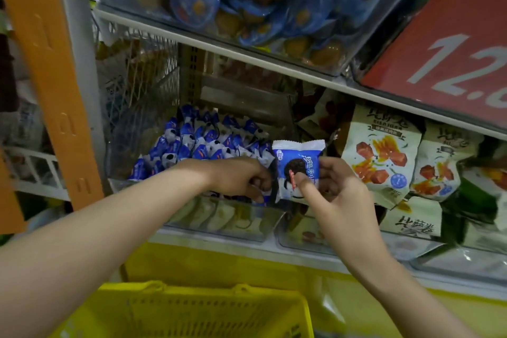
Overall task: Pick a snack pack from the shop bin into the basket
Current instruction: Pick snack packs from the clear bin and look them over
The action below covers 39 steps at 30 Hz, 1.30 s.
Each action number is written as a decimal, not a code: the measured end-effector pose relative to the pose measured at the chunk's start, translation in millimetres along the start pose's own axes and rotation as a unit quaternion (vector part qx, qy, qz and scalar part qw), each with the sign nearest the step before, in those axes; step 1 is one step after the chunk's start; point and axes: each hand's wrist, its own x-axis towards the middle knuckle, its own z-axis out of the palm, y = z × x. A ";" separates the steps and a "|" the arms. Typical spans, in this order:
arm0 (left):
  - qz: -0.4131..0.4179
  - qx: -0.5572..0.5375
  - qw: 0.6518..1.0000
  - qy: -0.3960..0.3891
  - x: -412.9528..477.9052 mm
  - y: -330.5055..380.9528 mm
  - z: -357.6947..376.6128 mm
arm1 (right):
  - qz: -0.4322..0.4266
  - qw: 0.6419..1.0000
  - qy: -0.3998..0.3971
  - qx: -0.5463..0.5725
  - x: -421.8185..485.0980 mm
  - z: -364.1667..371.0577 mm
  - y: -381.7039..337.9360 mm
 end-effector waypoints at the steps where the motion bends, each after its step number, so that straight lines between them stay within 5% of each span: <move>1: -0.001 -0.005 1.000 0.009 -2.6 0.1 -2.3 | -0.003 1.000 -0.004 -0.002 0.9 0.7 -3.6; 8: 0.022 -0.025 0.996 0.082 -35.8 -9.3 -14.3 | -0.069 0.979 -0.035 -0.191 18.6 18.5 -30.1; 13: 0.007 -0.048 0.996 0.073 -44.0 -11.9 -11.9 | 0.016 0.880 -0.158 -0.448 40.5 38.7 -52.4; 17: -0.008 -0.049 0.995 0.085 -44.2 -12.3 -7.2 | 0.101 0.820 -0.307 -0.473 51.8 56.2 -59.4; 26: -0.025 0.061 0.979 0.191 -70.7 -11.4 -0.7 | 0.093 0.843 -0.291 -0.443 52.6 73.2 -36.9; 31: -0.013 0.089 0.984 0.151 -107.7 -15.0 3.0 | 0.076 0.848 -0.389 -0.352 58.9 66.8 -32.9; 39: -0.024 0.057 0.996 0.060 -99.9 -18.3 -5.1 | 0.078 0.907 -0.299 -0.285 57.5 69.3 -26.4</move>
